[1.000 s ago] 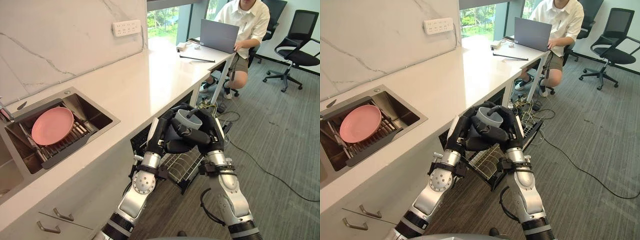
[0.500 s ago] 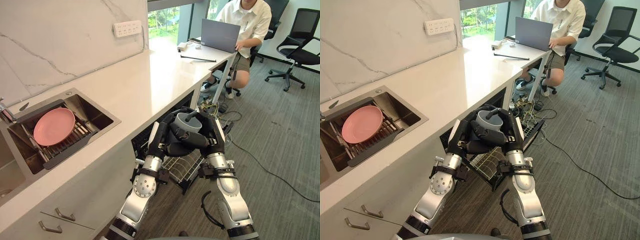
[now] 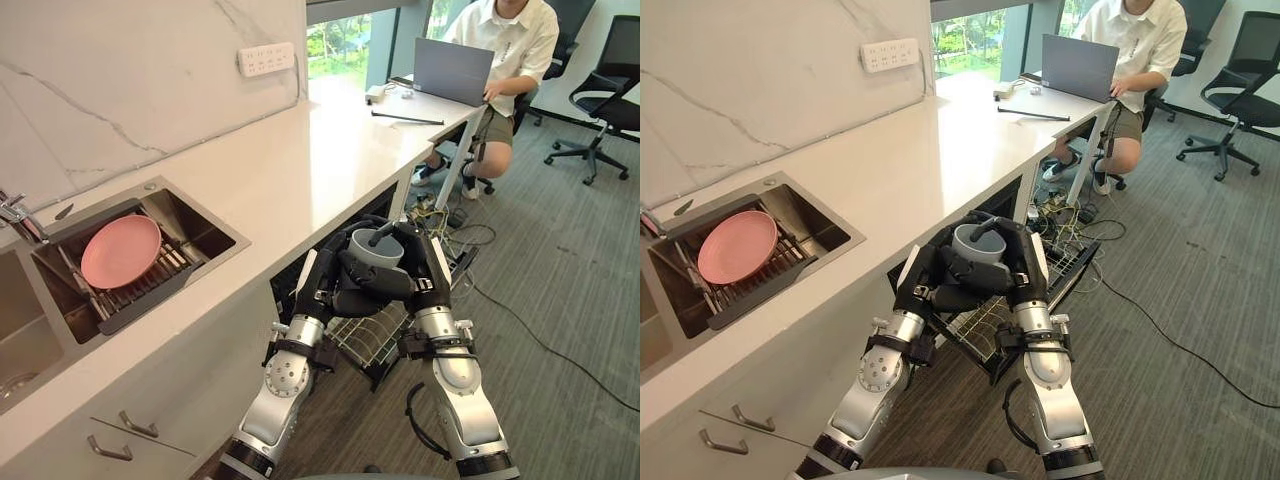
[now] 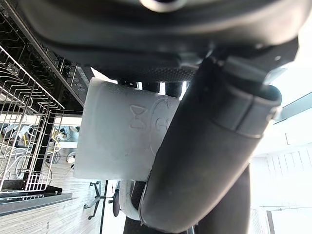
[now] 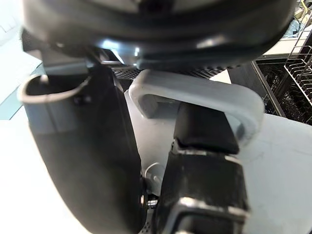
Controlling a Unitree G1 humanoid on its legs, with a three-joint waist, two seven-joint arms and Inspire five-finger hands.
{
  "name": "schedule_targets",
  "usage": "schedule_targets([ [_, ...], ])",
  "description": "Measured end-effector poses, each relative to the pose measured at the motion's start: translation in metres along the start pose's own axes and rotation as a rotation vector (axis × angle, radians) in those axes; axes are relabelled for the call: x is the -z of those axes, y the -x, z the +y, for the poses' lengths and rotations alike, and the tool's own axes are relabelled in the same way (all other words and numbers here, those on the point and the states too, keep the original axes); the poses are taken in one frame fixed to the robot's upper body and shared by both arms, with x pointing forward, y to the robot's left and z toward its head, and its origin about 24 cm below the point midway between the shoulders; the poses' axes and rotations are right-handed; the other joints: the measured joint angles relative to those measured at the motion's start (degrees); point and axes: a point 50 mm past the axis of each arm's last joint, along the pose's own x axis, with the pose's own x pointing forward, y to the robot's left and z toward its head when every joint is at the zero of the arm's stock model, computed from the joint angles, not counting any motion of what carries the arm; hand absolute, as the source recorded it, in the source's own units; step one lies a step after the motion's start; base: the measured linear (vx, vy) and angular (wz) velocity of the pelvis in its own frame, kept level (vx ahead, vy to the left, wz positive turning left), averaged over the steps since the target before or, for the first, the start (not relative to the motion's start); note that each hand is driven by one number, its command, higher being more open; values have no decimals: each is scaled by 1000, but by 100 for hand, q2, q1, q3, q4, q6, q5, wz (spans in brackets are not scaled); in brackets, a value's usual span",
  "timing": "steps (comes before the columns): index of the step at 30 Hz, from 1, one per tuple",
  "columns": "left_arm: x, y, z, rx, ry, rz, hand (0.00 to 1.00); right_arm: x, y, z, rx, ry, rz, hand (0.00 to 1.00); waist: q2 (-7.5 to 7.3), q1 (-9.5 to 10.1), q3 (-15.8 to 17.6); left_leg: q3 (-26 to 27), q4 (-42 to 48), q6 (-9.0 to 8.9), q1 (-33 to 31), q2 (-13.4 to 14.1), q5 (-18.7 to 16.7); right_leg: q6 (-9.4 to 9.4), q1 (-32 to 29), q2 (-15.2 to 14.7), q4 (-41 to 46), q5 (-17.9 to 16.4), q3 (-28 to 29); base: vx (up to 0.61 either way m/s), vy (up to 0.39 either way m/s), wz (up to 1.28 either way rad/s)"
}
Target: Walk over to the sink, pick up the cup, carry it to the dishwasher, place the cup inside the dishwasher, then close the dishwasher door
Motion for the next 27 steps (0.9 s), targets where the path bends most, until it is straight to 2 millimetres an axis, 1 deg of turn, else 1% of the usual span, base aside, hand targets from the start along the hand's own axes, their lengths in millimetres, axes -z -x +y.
schedule_targets([
  [6,-2,1,1,33,-5,-18,90,-7,0,-6,-18,65,-30,30,44,0,26,-17,0,0,-1,1,-1,-3,22,-1,1,-7,-19,0,0,0],
  [12,1,6,4,59,51,-1,90,-14,-2,-15,-25,137,-58,30,59,-1,29,-45,0,-1,-1,3,-2,-8,31,-1,3,-24,-46,0,0,0],
  [14,7,11,9,35,60,33,90,-22,-6,-20,-5,143,-99,30,74,-9,39,-45,0,-1,-2,3,-2,-9,31,-1,4,-25,-46,0,0,0],
  [16,15,21,18,13,56,85,90,-39,-12,-27,28,157,-186,30,82,-3,45,-50,0,0,-5,5,-1,-12,32,0,4,-27,-56,0,0,0],
  [19,19,25,23,-8,59,111,90,-52,-15,-31,44,165,-257,30,82,1,45,-59,0,1,-4,4,0,-12,45,-2,4,-27,-68,-4,-4,1],
  [22,16,24,25,-17,68,99,90,-56,-15,-31,43,165,-285,30,81,3,45,-87,0,2,11,3,0,-14,79,-7,5,-40,-102,-18,-14,5],
  [24,9,25,25,-17,97,67,90,-56,-15,-32,46,166,-285,30,80,4,46,-103,-1,2,11,3,0,-12,84,-10,10,-52,-121,-18,-15,4],
  [27,2,26,26,-18,115,40,90,-57,-15,-36,65,169,-285,30,80,6,46,-134,-1,2,11,1,1,-13,91,-14,14,-67,-157,-8,-15,6],
])
